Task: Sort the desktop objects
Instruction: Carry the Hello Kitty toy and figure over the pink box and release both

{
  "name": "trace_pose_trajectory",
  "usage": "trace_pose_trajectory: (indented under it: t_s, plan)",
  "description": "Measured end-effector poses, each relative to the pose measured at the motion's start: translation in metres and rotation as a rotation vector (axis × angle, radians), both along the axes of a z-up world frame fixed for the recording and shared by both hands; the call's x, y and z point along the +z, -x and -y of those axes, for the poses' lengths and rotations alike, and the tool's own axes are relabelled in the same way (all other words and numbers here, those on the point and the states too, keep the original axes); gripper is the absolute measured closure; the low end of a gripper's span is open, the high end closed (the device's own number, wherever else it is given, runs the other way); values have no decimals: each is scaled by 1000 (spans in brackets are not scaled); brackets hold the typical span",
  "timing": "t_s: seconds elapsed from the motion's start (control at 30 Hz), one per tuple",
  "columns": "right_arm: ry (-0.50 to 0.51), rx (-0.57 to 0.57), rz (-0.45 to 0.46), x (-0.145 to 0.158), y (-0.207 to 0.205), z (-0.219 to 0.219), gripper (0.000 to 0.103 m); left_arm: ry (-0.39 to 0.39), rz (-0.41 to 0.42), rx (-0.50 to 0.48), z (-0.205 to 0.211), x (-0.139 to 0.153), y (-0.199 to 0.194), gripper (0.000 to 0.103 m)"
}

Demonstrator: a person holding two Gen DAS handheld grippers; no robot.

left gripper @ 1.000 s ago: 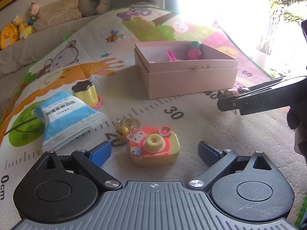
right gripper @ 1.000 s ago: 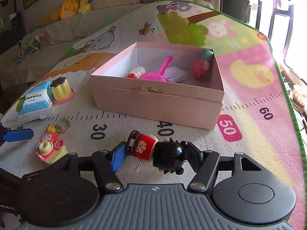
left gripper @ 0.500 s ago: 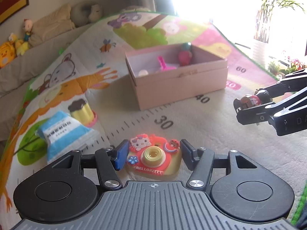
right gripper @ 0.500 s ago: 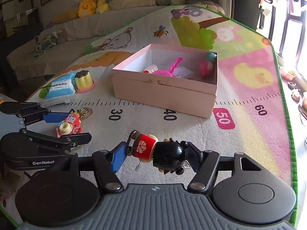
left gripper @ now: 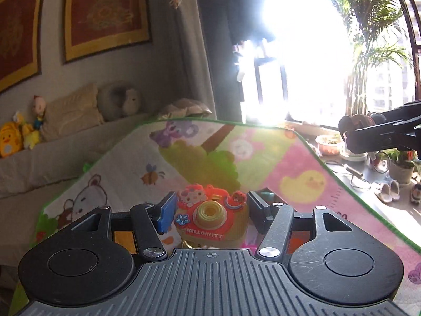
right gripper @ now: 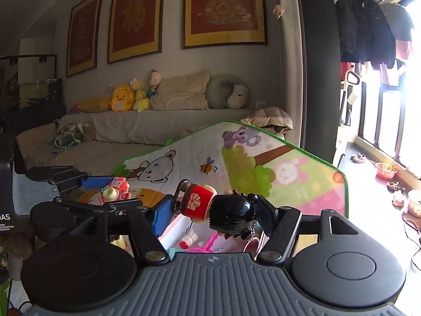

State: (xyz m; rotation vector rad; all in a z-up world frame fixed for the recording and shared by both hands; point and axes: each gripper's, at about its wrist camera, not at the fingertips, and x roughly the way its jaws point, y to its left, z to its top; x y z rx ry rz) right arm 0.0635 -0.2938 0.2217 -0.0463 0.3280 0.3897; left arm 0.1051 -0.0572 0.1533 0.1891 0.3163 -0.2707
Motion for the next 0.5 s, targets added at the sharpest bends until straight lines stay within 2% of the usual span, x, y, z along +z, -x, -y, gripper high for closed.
trace_pose_trajectory:
  t_s: [0.1, 0.2, 0.27, 0.3, 0.33, 0.4, 0.5]
  plan:
    - [2, -26, -15, -8, -29, 3, 37, 52, -59, -15, 5, -13, -48, 40]
    - [-44, -38, -71, -18, -65, 9, 37, 103, -138, -42, 10, -21, -91, 39]
    - [-85, -23, -121, -26, -87, 9, 37, 125, -159, -5, 8, -27, -113, 31]
    - [-95, -4, -145, -31, -96, 7, 37, 133, -157, 25, 4, -30, -120, 23]
    - [-103, 11, -163, -36, -104, 5, 37, 144, -161, 43, -2, -32, -124, 16]
    - [-104, 13, -182, -48, -116, -1, 35, 166, -182, 68, -18, -38, -122, 12]
    - [-113, 3, -213, -63, -128, -6, 33, 139, -185, 115, -43, -47, -97, 8]
